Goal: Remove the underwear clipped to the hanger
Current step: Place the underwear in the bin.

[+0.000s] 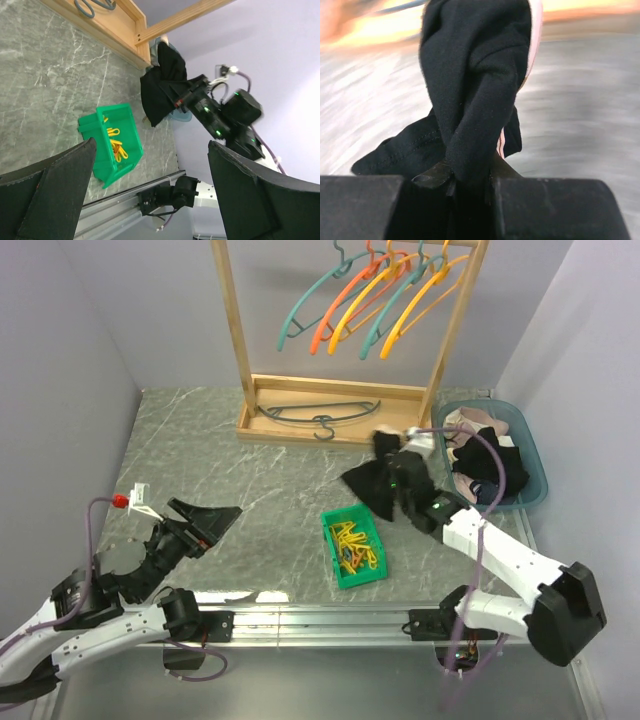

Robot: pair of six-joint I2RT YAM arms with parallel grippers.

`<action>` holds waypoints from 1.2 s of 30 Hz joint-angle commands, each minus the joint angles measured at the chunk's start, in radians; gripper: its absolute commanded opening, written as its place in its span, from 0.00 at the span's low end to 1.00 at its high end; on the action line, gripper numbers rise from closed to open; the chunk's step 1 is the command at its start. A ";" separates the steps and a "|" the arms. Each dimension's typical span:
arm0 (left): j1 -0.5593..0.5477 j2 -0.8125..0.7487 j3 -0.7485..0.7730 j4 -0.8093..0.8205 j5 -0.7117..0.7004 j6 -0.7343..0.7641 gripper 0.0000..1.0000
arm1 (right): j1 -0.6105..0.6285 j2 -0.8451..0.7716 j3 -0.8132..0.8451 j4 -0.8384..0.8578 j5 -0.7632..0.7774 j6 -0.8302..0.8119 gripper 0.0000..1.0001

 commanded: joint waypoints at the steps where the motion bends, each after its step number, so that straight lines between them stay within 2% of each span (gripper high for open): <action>1: 0.000 0.050 0.053 0.032 0.003 0.033 1.00 | -0.204 -0.036 -0.066 0.074 0.067 0.042 0.00; 4: -0.002 0.076 0.060 0.035 0.006 0.033 0.99 | -0.322 -0.142 -0.058 0.075 0.154 0.044 0.00; 5: -0.002 0.079 0.058 0.038 0.009 0.033 1.00 | -0.395 -0.168 -0.026 0.058 0.191 0.044 0.00; 7: 0.000 0.077 0.040 0.059 0.015 0.036 1.00 | -0.452 -0.167 0.026 0.039 0.265 0.027 0.00; 9: -0.002 0.077 0.027 0.084 0.020 0.037 0.99 | -0.518 -0.094 0.132 0.004 0.314 0.004 0.00; 10: 0.000 0.077 0.020 0.095 0.024 0.038 1.00 | -0.556 -0.051 0.237 -0.032 0.310 0.010 0.00; 11: -0.002 0.079 0.017 0.096 0.030 0.040 1.00 | -0.587 0.042 0.287 -0.066 0.316 0.021 0.00; 15: 0.000 0.081 0.006 0.096 0.050 0.032 0.99 | -0.768 0.297 0.503 -0.172 0.248 0.057 0.00; 17: 0.000 0.071 0.001 0.095 0.053 0.026 0.99 | -0.793 0.463 0.656 -0.259 0.267 0.053 0.00; 19: 0.000 0.059 -0.008 0.099 0.058 0.024 0.99 | -0.810 0.558 0.776 -0.316 0.317 0.083 0.00; 20: 0.000 0.056 -0.011 0.102 0.060 0.021 0.99 | -0.813 0.624 0.796 -0.365 0.362 0.106 0.00; 22: -0.002 0.051 -0.013 0.099 0.069 0.018 0.99 | -0.813 0.663 0.795 -0.348 0.376 0.147 0.00; 25: 0.000 0.056 -0.002 0.067 0.067 0.017 1.00 | -0.810 0.730 0.837 -0.326 0.235 0.090 0.24; 26: -0.002 0.056 0.001 0.061 0.063 0.017 0.99 | -0.808 0.737 0.838 -0.336 0.216 0.088 0.44; 28: 0.000 0.056 0.003 0.067 0.047 0.023 0.99 | -0.808 0.711 0.816 -0.306 0.175 0.059 0.64; 29: 0.000 0.057 0.001 0.075 0.046 0.030 0.99 | -0.807 0.671 0.816 -0.306 0.179 0.058 0.79; 32: 0.000 0.067 -0.006 0.110 0.053 0.049 0.99 | -0.807 0.565 0.839 -0.310 0.213 0.036 0.96; 36: 0.000 0.091 -0.013 0.110 0.056 0.059 0.99 | -0.801 0.432 0.847 -0.310 0.196 0.050 0.98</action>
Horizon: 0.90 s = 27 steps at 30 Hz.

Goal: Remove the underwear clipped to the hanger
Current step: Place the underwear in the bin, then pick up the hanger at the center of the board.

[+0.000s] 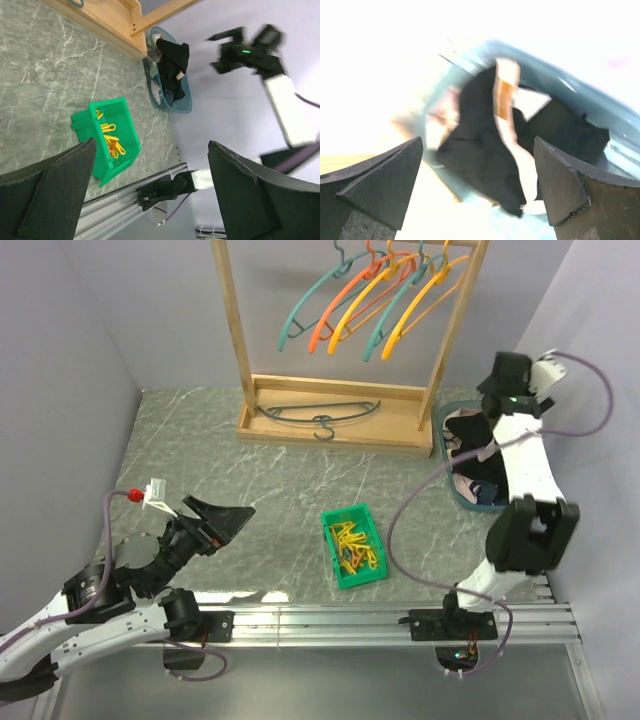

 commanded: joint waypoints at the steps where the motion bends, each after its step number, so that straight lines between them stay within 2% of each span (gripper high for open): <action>1: 0.000 0.026 0.001 0.027 0.009 0.035 0.99 | 0.013 -0.210 0.053 0.026 -0.032 0.004 0.98; 3: 0.000 0.026 -0.004 0.021 0.010 0.037 0.99 | 0.043 -0.271 0.009 0.042 -0.103 -0.028 0.99; 6: 0.000 0.002 -0.016 0.015 0.001 0.032 0.99 | 0.117 -0.431 -0.175 0.118 -0.270 -0.071 0.94; 7: 0.000 -0.016 -0.019 0.013 -0.003 0.031 0.99 | 0.132 -0.515 -0.296 0.141 -0.298 -0.068 0.91; 10: 0.000 -0.053 -0.031 0.004 -0.011 0.024 0.99 | 0.186 -0.642 -0.532 0.271 -0.544 -0.060 0.80; 11: -0.002 -0.064 -0.033 0.002 -0.014 0.026 1.00 | 0.198 -0.656 -0.576 0.331 -0.707 -0.057 0.78; 12: -0.002 -0.072 -0.036 -0.005 -0.016 0.026 0.99 | 0.217 -0.663 -0.606 0.345 -0.751 -0.072 0.77; 14: 0.000 -0.092 -0.038 -0.011 -0.017 0.027 0.99 | 0.290 -0.647 -0.659 0.391 -0.817 -0.086 0.76; 15: -0.002 -0.096 -0.041 -0.013 -0.017 0.027 1.00 | 0.304 -0.635 -0.679 0.426 -0.901 -0.083 0.76; 20: 0.000 -0.133 -0.067 0.005 -0.007 0.024 0.99 | 0.340 -0.494 -0.723 0.687 -1.041 0.061 0.76; 27: -0.002 -0.161 -0.103 0.033 0.030 -0.005 0.99 | 0.382 -0.157 -0.503 0.778 -1.167 0.305 0.73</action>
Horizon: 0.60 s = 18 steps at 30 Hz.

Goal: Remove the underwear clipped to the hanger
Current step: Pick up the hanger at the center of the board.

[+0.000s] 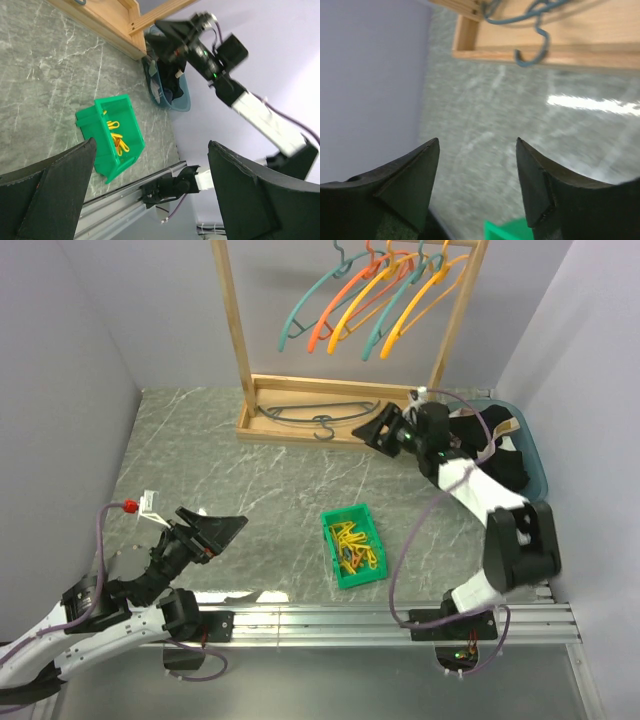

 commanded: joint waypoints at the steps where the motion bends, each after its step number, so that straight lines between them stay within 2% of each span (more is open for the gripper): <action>1: -0.002 -0.020 -0.011 0.042 0.031 -0.016 0.99 | 0.029 0.161 0.142 0.137 -0.131 0.163 0.68; 7: 0.000 -0.028 -0.008 0.036 0.032 -0.017 0.99 | 0.055 0.389 0.286 0.205 -0.182 0.361 0.65; 11: 0.000 -0.026 -0.008 0.035 0.032 -0.019 0.99 | 0.064 0.471 0.349 0.167 -0.172 0.397 0.65; 18: 0.000 -0.037 -0.008 0.035 0.028 -0.022 0.99 | 0.078 0.610 0.418 0.214 -0.184 0.510 0.64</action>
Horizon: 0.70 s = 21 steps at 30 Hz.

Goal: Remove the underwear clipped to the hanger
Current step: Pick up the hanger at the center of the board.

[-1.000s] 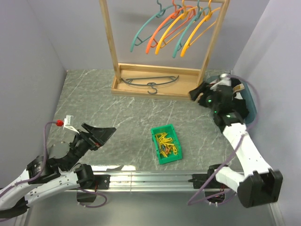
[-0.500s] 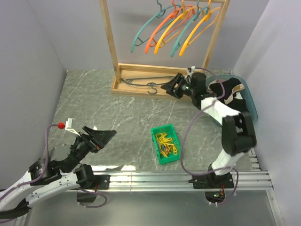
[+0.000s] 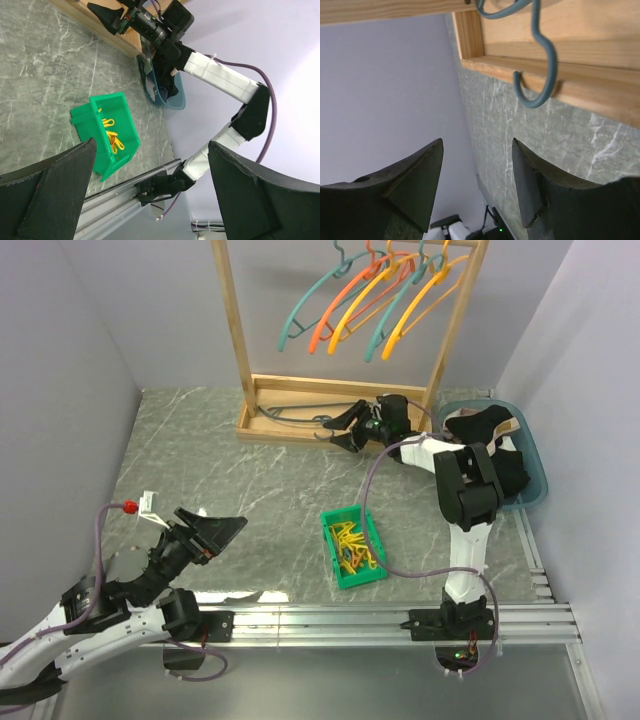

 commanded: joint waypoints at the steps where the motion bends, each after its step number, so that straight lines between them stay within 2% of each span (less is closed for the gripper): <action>1: 0.000 -0.022 0.001 0.028 0.009 -0.007 0.99 | 0.014 0.028 0.045 0.058 -0.011 0.087 0.64; 14: 0.000 -0.068 0.006 -0.010 -0.009 -0.019 0.99 | 0.020 0.108 0.059 0.059 0.032 0.138 0.63; 21: 0.000 -0.080 0.023 -0.035 -0.023 -0.021 0.99 | 0.021 0.146 0.091 0.069 0.049 0.166 0.49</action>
